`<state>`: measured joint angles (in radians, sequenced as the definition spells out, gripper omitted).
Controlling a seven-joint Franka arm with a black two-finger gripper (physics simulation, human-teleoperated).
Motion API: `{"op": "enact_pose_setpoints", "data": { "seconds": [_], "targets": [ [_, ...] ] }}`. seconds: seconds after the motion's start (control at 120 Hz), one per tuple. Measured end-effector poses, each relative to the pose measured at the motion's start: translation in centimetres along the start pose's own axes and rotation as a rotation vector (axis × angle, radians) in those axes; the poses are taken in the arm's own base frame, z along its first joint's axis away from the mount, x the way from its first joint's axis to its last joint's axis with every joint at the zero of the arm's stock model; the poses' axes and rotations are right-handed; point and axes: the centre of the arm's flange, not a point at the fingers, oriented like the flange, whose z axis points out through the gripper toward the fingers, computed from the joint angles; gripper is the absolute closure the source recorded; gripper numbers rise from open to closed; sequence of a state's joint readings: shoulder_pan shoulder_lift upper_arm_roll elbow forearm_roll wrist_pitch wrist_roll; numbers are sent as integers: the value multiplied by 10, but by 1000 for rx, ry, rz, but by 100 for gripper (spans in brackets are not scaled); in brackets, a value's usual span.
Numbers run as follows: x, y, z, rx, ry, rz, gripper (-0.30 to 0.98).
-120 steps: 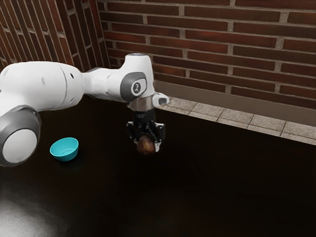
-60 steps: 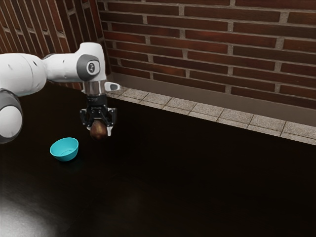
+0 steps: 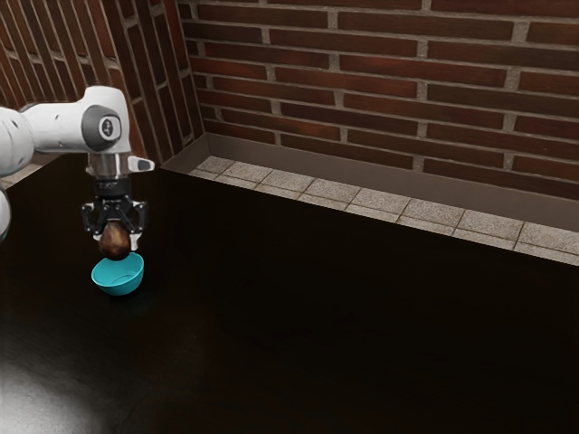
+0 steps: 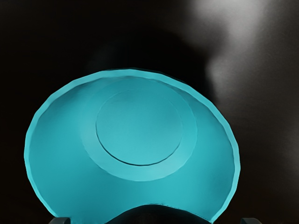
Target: Place the pear in the bowl.
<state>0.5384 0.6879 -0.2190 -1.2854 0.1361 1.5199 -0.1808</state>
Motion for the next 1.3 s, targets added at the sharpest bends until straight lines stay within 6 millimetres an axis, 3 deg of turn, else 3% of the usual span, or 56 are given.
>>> {"op": "enact_pose_setpoints", "data": {
  "seconds": [0.4, 0.467, 0.7, 0.833, 0.9, 1.0, 1.083, 1.192, 1.242, 1.3],
  "targets": [
    [1, 1, 32, 21, -67, 8, 31],
    [2, 1, 35, 20, -70, 9, 26],
    [2, 1, 31, 20, -60, 8, 10],
    [-9, 11, 10, 29, -26, 23, 6],
    [-27, 23, -17, 32, 18, 43, 5],
    [-76, 56, -79, 39, 124, 93, 4],
    [-141, 83, -111, 57, 205, 134, 3],
    [-227, 134, -144, 68, 318, 238, 2],
    [-251, 148, -155, 61, 355, 280, 2],
    [-263, 162, -158, 58, 371, 316, 2]
  ]
}}
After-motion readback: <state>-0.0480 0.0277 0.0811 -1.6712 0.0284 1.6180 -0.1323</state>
